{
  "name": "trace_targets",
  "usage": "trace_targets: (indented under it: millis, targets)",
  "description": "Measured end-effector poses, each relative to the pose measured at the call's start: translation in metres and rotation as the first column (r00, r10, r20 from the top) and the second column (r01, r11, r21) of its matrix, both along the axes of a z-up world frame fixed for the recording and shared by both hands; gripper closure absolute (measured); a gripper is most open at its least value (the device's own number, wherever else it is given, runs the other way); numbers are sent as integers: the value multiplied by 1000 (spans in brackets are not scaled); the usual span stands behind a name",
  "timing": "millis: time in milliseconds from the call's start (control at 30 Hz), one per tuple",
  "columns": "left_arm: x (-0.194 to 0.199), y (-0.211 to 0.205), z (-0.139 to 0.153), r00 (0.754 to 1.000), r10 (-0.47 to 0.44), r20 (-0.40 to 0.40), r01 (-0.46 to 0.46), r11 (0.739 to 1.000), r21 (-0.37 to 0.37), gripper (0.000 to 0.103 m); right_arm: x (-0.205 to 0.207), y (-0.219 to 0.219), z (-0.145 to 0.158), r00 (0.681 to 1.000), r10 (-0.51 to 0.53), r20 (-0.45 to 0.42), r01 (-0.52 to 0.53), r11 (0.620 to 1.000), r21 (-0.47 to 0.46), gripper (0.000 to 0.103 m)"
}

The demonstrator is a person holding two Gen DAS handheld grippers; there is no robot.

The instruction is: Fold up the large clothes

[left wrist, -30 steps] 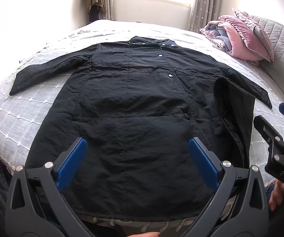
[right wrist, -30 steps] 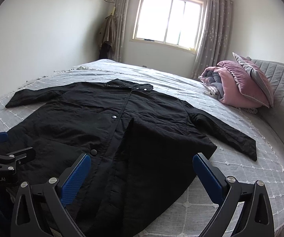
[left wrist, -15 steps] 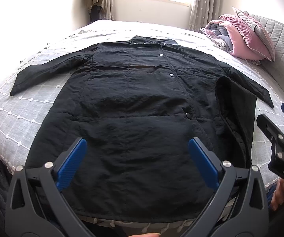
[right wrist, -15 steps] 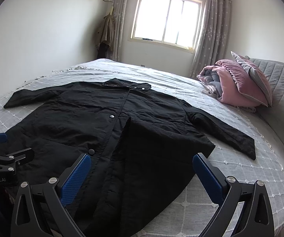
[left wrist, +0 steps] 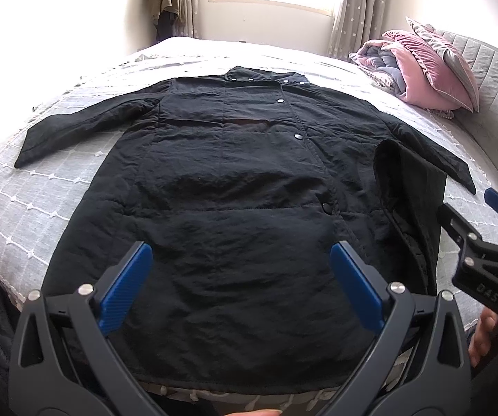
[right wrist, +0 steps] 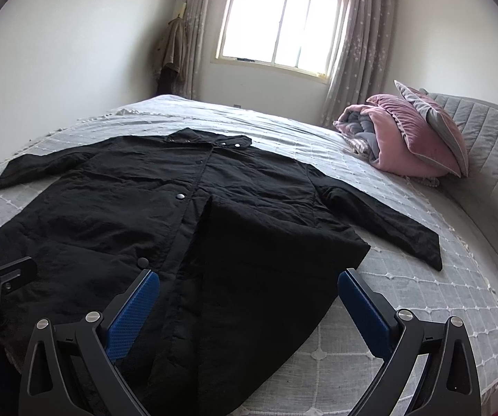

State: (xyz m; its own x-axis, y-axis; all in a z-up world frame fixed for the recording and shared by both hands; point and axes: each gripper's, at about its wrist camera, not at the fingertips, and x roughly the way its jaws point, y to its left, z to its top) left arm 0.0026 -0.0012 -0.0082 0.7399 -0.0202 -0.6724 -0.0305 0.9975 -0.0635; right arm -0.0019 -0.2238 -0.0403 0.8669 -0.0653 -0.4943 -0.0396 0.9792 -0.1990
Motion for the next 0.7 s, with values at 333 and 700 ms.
trace_targets:
  millis: [333,700]
  targets:
    - [14,18,0,997,67,-30,-67,998,18,1,37,9,4,999,-13,-39,14,999,39,0]
    - [18,33,-9,995,97,-39,-98,995,-20,1,98,-30,-21,958,-259,-125,248,964,-99,0]
